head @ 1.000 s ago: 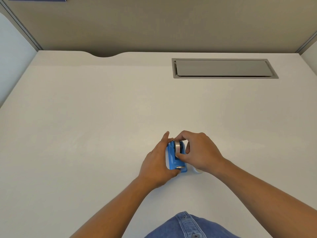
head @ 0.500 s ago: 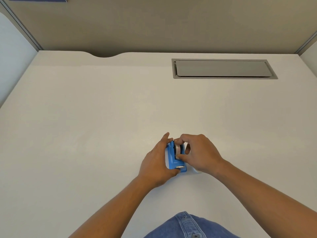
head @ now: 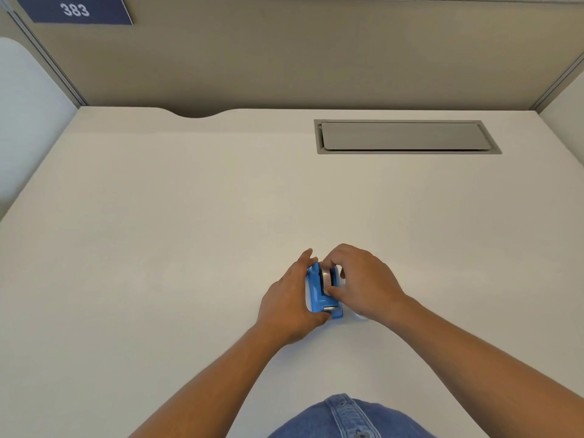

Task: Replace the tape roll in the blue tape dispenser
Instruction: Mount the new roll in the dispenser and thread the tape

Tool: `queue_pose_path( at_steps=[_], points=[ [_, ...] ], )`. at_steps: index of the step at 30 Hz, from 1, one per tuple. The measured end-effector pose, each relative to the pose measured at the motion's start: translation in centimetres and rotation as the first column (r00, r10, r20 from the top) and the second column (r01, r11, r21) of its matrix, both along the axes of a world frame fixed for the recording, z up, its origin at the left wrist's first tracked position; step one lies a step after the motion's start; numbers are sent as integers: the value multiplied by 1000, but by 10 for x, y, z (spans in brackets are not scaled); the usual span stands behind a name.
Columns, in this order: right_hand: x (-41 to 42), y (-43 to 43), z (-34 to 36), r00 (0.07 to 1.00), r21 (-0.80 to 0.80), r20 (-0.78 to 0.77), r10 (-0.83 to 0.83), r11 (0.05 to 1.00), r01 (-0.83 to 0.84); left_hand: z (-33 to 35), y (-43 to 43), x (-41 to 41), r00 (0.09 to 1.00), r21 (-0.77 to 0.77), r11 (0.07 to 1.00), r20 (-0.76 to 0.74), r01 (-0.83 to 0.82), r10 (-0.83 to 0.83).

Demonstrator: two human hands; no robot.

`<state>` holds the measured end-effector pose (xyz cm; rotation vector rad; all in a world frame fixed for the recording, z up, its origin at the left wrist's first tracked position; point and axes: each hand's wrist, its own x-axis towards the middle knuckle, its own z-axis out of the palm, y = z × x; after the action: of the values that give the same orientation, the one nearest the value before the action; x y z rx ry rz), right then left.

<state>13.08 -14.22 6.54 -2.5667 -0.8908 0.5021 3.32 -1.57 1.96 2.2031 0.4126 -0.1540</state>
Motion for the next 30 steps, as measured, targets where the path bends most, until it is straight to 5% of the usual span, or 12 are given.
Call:
queue_pose_path(
  at_steps=[17, 30],
  points=[
    [-6, 4, 5, 1000, 58, -14, -22, 998, 23, 9, 0, -1, 1000, 114, 993, 5, 13, -13],
    [-7, 19, 17, 997, -78, 78, -7, 997, 13, 15, -2, 1, 999, 163, 986, -27, 33, -29]
  ],
)
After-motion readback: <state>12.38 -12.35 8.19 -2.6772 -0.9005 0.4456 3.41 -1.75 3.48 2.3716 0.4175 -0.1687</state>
